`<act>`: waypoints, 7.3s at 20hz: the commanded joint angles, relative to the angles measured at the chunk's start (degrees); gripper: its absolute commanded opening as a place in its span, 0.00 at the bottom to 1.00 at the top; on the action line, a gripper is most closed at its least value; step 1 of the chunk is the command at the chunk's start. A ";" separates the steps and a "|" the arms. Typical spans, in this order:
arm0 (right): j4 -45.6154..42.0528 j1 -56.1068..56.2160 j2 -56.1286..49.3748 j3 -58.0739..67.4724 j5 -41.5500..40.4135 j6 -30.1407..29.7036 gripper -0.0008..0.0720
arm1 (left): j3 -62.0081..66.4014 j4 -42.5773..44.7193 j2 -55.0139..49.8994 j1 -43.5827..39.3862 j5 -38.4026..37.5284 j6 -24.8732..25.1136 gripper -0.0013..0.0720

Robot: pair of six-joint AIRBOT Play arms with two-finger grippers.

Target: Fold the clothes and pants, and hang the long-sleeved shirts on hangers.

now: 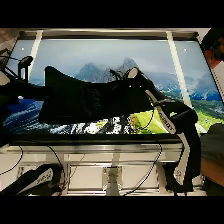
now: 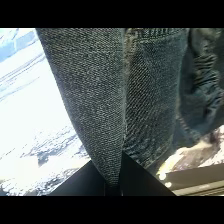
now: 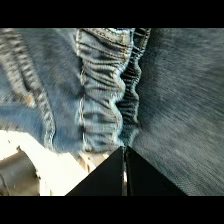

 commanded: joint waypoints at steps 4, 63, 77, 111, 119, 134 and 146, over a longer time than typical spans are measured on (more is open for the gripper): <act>-4.70 2.62 -2.47 0.07 -8.37 15.19 0.03 | 0.09 -7.85 1.31 0.31 0.09 0.28 0.05; -5.11 -43.47 52.17 -60.15 -9.94 5.22 0.93 | 35.08 -13.33 -7.15 -19.63 16.46 -1.66 0.05; 8.98 -39.34 39.67 -60.19 -18.47 5.29 0.95 | 35.08 -14.01 -7.13 -19.65 16.41 0.20 0.05; -9.09 -49.40 51.58 -49.77 -36.17 12.37 0.02 | 35.10 -19.19 -7.15 -19.69 16.70 0.48 0.05; -23.08 -82.75 54.36 -40.48 -20.74 13.81 0.02 | 35.10 -18.99 -7.15 -19.56 16.92 1.84 0.05; -57.29 -87.91 54.36 -35.63 -4.28 26.84 0.11 | 35.10 -18.97 -7.15 -19.56 18.18 1.84 0.05; -13.62 -80.13 54.36 -13.20 -5.66 20.09 0.09 | 35.10 -10.99 -6.91 -14.53 18.14 1.77 0.05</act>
